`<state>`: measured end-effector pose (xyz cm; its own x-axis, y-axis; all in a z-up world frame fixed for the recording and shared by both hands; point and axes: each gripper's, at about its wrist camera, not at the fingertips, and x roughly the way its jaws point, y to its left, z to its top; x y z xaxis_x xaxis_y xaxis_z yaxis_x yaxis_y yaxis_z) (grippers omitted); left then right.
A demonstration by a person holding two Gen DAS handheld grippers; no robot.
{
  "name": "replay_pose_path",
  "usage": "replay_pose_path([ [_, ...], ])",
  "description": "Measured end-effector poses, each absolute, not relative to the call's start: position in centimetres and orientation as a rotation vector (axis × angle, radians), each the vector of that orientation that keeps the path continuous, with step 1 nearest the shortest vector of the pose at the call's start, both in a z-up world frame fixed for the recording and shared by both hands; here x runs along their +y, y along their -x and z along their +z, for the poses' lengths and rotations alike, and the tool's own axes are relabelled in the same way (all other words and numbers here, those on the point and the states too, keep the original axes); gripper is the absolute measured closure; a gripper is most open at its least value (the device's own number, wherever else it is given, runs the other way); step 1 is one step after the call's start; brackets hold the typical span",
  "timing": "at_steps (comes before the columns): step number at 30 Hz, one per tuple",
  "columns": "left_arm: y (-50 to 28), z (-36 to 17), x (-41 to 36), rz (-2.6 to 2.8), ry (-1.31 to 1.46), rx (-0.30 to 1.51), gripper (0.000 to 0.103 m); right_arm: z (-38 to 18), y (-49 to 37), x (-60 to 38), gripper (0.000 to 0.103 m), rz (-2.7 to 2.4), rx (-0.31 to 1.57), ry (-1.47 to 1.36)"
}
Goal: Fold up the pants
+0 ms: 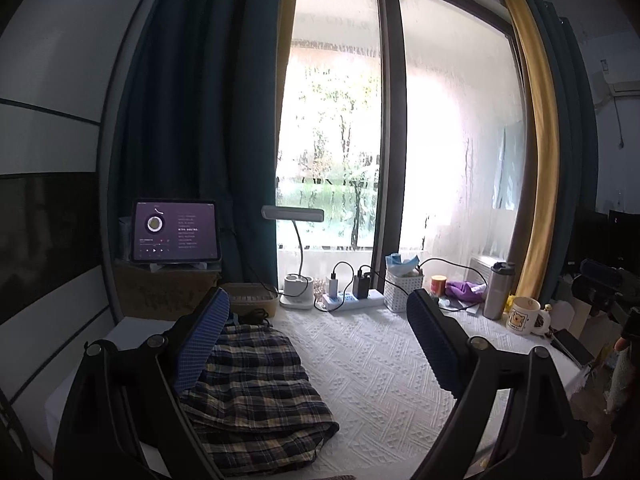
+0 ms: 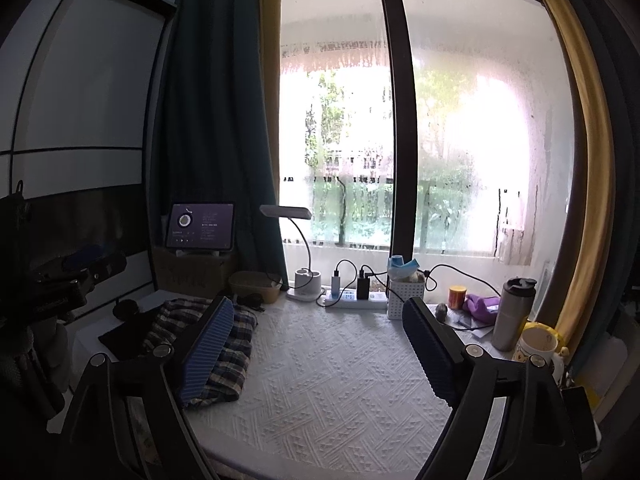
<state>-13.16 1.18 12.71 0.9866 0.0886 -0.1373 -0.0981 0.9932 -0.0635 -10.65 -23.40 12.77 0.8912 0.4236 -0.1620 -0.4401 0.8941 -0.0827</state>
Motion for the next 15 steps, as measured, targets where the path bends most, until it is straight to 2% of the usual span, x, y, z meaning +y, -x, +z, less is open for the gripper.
replay_pose_path([
  [12, 14.3, 13.2, 1.6, 0.091, 0.070, 0.088, 0.011, 13.5, 11.8, -23.3, 0.014, 0.425, 0.103, 0.145],
  [15, 14.5, 13.2, 1.7, 0.093, 0.070, 0.079, 0.004, 13.6, 12.0, -23.2, 0.007, 0.400, 0.090, 0.154],
])
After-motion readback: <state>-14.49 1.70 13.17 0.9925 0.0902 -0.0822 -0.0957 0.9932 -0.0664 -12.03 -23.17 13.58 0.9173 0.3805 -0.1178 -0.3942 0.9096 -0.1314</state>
